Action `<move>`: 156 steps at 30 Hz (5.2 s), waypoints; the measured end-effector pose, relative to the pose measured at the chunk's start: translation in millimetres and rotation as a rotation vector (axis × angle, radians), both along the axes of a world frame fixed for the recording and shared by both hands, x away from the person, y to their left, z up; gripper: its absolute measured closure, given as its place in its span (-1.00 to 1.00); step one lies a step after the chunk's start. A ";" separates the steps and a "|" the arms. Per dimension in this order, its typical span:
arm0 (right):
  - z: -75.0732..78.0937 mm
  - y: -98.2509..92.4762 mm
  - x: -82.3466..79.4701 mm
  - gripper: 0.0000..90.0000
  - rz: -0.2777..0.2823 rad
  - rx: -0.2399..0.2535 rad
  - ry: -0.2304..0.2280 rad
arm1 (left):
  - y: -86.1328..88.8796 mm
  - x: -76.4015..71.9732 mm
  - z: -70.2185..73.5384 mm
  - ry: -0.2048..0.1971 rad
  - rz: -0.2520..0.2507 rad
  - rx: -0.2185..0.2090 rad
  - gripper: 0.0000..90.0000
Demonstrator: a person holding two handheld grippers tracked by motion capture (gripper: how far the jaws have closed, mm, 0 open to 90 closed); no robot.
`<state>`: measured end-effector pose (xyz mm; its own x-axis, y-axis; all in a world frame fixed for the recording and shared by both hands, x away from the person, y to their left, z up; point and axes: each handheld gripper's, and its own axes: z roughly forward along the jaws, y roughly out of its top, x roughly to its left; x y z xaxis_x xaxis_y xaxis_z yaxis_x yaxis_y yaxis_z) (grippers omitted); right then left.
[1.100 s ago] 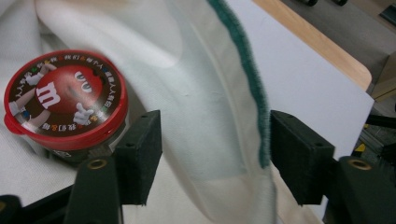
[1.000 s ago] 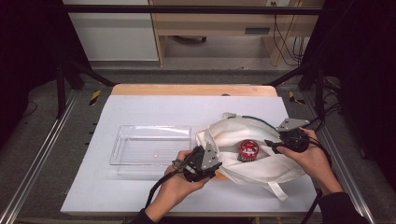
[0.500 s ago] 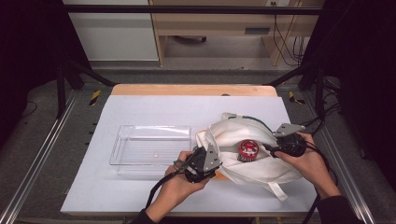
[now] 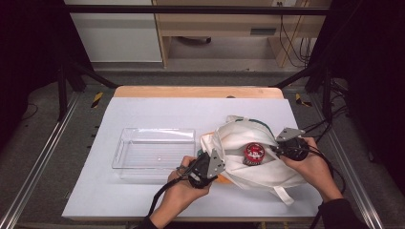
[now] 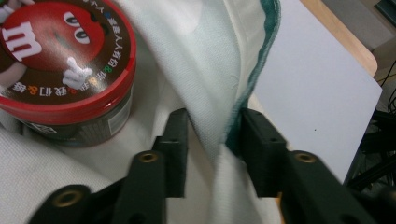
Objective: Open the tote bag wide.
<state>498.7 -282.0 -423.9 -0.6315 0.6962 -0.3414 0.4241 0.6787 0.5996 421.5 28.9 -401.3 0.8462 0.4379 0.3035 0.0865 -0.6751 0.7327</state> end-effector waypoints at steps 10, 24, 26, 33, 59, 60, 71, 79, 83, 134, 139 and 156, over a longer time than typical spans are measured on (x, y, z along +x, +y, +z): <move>14.3 -5.9 24.8 0.82 -0.096 0.100 0.014 | 2.7 -2.3 -1.2 -0.018 -0.005 0.030 0.91; -12.2 -18.1 46.8 0.84 -0.211 0.189 0.071 | 11.3 -4.1 -20.4 0.017 0.003 0.068 0.94; -10.7 -18.4 47.8 0.85 -0.224 0.180 0.060 | 13.1 -5.2 -21.4 0.018 -0.002 0.078 0.94; -1.8 -22.7 49.6 0.85 -0.261 0.190 0.044 | 14.8 -6.4 -22.9 0.021 -0.002 0.076 0.94; -1.6 -27.9 30.8 -0.21 -0.262 0.205 0.002 | 14.5 -5.7 -24.2 0.034 0.035 0.019 0.34; 0.1 -28.8 29.6 -0.24 -0.256 0.208 -0.006 | 14.0 -5.6 -23.6 0.036 0.035 0.017 0.30; 21.7 -33.2 2.1 -0.39 -0.225 0.243 -0.070 | 14.7 -3.1 -13.4 0.036 0.050 0.003 -0.07; 36.6 -35.6 -30.7 -0.20 -0.231 0.257 -0.056 | 5.2 5.5 2.7 0.009 0.026 0.016 -0.22; 38.2 -37.9 -47.1 -0.13 -0.240 0.249 -0.053 | -4.8 14.1 11.4 0.007 0.028 0.016 -0.32; 6.9 -51.7 -81.6 0.47 -0.291 0.225 0.030 | -20.5 94.5 8.0 0.074 0.172 0.046 0.75; 1.9 -54.7 -80.8 0.78 -0.304 0.197 0.027 | -15.0 90.3 4.5 0.069 0.176 0.056 0.76; 4.4 -73.5 -88.2 0.87 -0.325 0.180 0.002 | -11.5 95.0 11.6 0.072 0.192 0.073 0.78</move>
